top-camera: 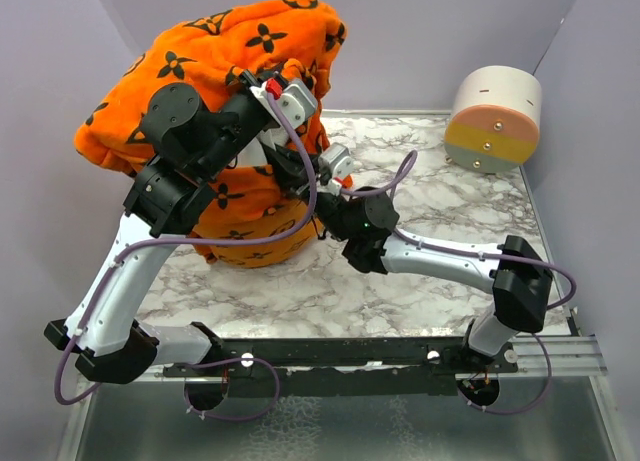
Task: Remove the pillowcase from the pillow
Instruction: Remove the pillow from the pillowcase.
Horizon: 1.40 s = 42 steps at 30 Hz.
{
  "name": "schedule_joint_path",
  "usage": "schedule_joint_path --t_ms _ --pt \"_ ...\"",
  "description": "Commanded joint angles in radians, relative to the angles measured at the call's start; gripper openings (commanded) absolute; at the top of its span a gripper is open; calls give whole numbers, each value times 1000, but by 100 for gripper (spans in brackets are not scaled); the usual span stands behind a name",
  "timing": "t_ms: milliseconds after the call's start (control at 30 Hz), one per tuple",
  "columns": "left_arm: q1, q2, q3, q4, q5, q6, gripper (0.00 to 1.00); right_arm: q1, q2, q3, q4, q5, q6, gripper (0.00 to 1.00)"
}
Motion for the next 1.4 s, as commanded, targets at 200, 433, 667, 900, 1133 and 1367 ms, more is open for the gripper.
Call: schedule_joint_path --t_ms 200,433,667,900,1133,1367 --pt "-33 18 -57 409 -35 89 0 245 -35 -413 -93 -129 51 1" --pt "-40 96 -9 451 -231 86 0 345 -114 -628 -2 32 127 1" --pt "-41 253 271 -74 -336 -41 1 361 -173 -704 63 149 201 1" --pt "-41 404 553 -611 -283 -228 0 361 -328 -708 18 346 213 1" --pt "-42 444 702 -762 -114 -393 0 343 -549 -587 -50 448 152 49" --pt "-105 354 625 -623 -142 -371 0 187 -535 -258 -306 355 191 56"
